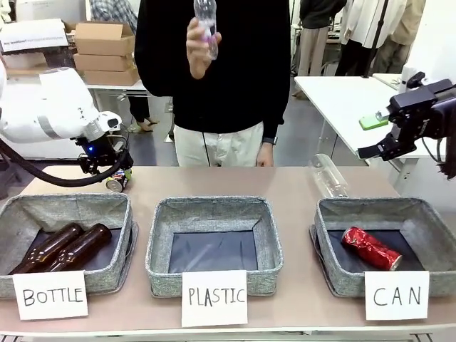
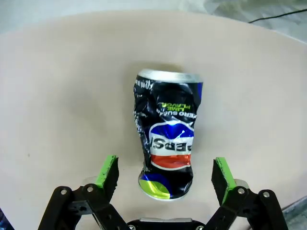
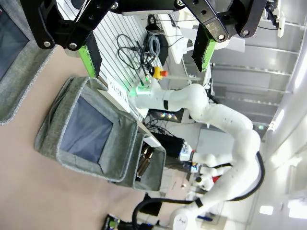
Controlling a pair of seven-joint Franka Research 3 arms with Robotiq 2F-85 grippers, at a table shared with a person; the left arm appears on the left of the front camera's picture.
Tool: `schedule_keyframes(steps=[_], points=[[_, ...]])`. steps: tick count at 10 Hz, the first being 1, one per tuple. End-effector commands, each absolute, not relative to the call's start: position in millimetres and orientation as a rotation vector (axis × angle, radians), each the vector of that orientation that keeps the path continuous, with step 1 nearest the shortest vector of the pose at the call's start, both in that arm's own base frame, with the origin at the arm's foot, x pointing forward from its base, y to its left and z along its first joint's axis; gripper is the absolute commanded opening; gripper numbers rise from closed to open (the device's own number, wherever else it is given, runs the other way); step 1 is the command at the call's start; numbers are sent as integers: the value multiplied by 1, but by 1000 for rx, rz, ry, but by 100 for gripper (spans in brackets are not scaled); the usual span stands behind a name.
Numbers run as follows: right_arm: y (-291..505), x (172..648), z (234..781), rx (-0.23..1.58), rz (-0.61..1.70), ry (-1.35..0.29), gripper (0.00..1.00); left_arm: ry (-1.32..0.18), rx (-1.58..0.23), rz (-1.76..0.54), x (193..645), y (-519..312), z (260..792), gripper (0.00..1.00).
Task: Sort the can waste into the basket.
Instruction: Pick up the can waste from the table and place it in the right Fabric basket.
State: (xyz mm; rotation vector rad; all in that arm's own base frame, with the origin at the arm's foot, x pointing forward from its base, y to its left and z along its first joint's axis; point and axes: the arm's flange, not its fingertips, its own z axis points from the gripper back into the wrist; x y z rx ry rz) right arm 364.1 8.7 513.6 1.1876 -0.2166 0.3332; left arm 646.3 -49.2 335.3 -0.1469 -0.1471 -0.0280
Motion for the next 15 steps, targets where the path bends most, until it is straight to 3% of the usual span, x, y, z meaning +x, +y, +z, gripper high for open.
schedule_keyframes(steps=[1,4,5,6,7,9,10,12,15], points=[[8,364,516,1185,335,-204,100,-134,-137,-35,645,-58,323,100],[8,364,516,1185,335,-204,100,-134,-123,-23,648,-59,324,100],[8,364,516,1185,335,-204,100,-128,-119,-40,648,-60,323,44],[8,364,516,1185,335,-204,100,-136,-118,-49,647,-62,322,40],[8,364,516,1185,335,-204,100,-140,-106,-43,648,-63,322,0],[8,364,516,1185,335,-204,100,-149,-106,-41,646,-62,323,0],[8,364,516,1185,335,-204,100,-159,-110,-40,646,-61,325,13],[8,364,516,1185,335,-204,100,-163,-108,-44,645,-61,326,0],[8,364,516,1185,335,-204,100,-237,-159,-21,637,-55,360,0]])
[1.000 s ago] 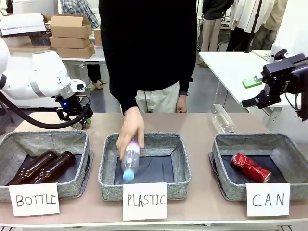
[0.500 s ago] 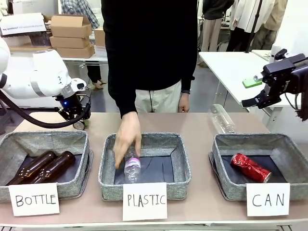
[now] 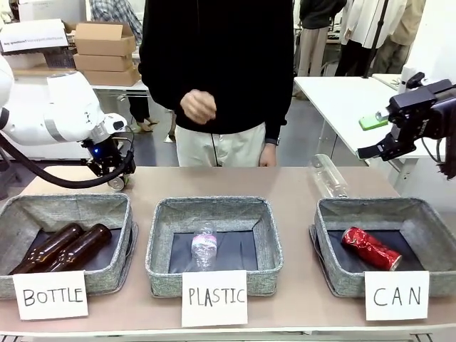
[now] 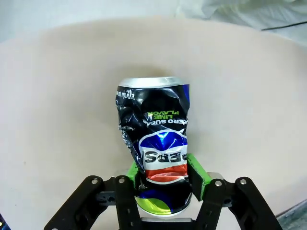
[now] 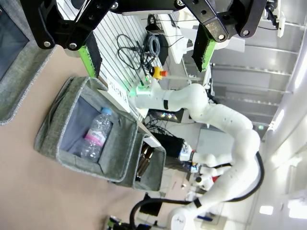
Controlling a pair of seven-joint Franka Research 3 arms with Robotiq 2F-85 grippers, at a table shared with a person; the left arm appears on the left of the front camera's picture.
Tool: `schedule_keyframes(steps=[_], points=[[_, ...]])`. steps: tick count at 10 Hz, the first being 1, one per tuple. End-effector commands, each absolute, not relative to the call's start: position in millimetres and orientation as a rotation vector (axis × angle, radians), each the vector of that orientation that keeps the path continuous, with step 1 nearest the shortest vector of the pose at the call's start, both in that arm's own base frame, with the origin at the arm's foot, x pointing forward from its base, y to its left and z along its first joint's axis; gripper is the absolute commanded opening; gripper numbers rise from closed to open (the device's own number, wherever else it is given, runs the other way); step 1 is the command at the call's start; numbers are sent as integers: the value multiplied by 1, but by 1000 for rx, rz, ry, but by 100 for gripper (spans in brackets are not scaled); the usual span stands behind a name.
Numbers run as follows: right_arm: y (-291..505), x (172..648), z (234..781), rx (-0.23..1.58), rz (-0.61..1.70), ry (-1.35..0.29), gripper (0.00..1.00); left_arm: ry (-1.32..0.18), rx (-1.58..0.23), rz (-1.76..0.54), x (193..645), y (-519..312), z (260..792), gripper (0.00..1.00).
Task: Sort the can waste into the basket.
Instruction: Pick up the can waste from the table and place it in the right Fabric basket.
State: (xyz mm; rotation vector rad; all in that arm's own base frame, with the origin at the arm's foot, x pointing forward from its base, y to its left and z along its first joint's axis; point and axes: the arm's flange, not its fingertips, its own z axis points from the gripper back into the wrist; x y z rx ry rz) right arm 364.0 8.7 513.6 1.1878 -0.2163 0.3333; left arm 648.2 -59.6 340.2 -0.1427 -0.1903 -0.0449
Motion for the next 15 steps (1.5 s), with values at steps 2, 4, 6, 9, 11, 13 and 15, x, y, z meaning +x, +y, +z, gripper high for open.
schedule_keyframes(steps=[2,4,6,9,11,13,15], points=[[8,364,516,1185,335,-204,100,-334,-315,-40,573,-52,461,0],[8,364,516,1185,335,-204,100,-393,-438,-210,455,-49,547,0],[8,364,516,1185,335,-204,100,-534,-470,-355,346,-40,579,0],[8,364,516,1185,335,-204,100,-522,-482,-355,376,-56,582,0],[8,364,514,1188,333,-216,100,-522,-482,-355,376,-56,582,0],[-66,319,540,1061,200,-406,100,-542,-602,-530,352,-98,574,40],[-157,240,530,904,-54,-531,100,-468,-679,-902,373,-247,557,40]])
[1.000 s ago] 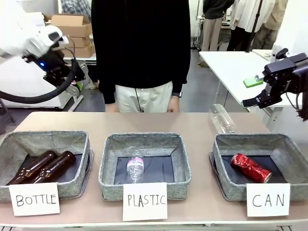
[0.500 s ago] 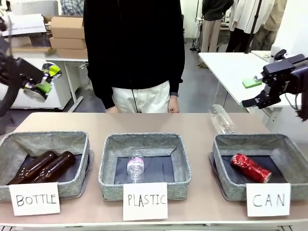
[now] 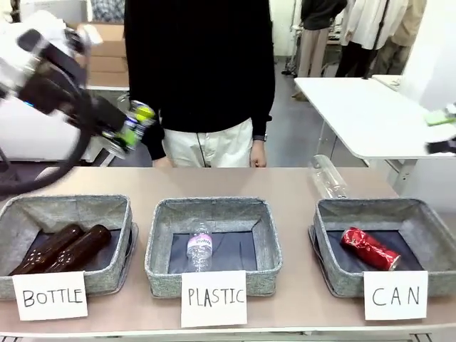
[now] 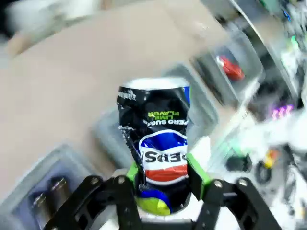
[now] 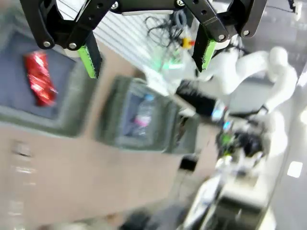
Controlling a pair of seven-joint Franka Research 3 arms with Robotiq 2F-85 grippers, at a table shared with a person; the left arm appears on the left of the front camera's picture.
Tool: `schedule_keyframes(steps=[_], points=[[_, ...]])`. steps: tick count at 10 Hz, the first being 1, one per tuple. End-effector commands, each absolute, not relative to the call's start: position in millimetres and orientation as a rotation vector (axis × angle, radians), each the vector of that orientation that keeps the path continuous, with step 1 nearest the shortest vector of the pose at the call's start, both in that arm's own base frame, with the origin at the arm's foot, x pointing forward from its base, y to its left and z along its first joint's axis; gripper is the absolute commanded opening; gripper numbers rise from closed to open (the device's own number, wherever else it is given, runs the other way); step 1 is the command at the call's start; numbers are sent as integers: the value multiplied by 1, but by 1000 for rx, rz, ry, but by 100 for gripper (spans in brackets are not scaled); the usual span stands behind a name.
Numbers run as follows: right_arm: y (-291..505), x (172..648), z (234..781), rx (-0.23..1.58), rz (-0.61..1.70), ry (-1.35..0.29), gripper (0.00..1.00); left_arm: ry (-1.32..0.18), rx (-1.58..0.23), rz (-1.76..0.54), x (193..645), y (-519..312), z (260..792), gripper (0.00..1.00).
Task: Sort the can waste into the basket.
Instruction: Pick up the can waste from the table and place it in the right Fabric basket.
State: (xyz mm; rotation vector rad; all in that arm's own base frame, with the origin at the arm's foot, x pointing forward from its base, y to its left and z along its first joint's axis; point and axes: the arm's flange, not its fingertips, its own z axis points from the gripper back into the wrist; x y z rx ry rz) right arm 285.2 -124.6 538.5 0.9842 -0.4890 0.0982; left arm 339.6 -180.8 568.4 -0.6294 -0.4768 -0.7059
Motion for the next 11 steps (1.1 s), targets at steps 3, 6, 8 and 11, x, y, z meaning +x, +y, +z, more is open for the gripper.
schedule_keyframes(steps=[3,6,8,11], points=[[-208,127,484,809,-101,-468,100,-543,-779,-1313,320,-417,521,40],[-217,142,500,795,-118,-533,100,-595,-644,-1367,279,-510,466,40],[-217,142,500,795,-118,-533,100,-540,-715,-1462,265,-485,496,40],[-217,142,500,795,-118,-533,100,-622,-716,-1483,284,-531,460,40]])
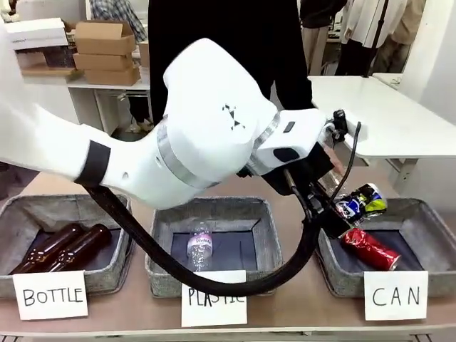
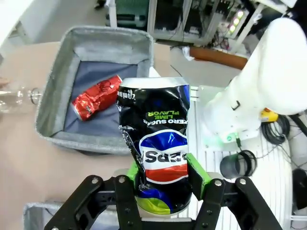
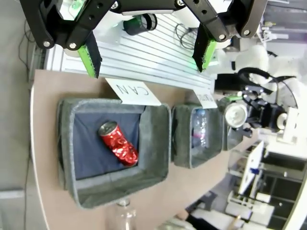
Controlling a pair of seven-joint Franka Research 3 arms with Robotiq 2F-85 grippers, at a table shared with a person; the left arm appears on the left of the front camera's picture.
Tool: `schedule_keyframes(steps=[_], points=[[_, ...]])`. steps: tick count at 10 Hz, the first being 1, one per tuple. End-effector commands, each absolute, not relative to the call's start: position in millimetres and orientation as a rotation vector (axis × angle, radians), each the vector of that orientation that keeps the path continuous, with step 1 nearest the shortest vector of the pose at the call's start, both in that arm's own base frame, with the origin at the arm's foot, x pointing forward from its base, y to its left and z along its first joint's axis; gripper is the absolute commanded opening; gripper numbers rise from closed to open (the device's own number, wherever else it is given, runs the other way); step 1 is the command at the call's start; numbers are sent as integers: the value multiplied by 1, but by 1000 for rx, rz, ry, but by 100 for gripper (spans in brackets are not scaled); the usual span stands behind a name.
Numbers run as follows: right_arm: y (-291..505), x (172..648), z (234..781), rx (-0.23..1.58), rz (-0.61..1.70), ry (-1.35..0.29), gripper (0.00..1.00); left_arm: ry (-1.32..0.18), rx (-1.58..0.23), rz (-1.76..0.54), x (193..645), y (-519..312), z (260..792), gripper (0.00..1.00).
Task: Sort the can waste into the basket.
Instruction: Pick up the can waste from the table and place it in the right Fabric basket.
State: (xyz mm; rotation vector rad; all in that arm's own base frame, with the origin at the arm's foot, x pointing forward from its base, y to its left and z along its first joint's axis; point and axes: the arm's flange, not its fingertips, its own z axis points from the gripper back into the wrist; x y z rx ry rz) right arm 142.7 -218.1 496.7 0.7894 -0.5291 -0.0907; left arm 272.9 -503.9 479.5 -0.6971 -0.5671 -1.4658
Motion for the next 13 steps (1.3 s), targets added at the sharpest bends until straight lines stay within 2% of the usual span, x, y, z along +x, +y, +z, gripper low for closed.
schedule_keyframes(steps=[1,2,4,7,9,13], points=[[-217,142,500,795,-118,-533,100,-662,-750,-1536,304,-565,445,40],[-217,142,500,795,-118,-533,100,-694,-762,-1596,317,-589,435,40],[-217,142,500,795,-118,-533,100,-743,-752,-1573,330,-608,417,40],[-217,142,500,795,-118,-533,100,-710,-725,-1518,344,-599,404,40],[-217,142,500,795,-118,-533,100,-690,-711,-1517,346,-598,402,98],[-217,142,500,795,-118,-533,100,-704,-712,-1490,346,-592,405,100]])
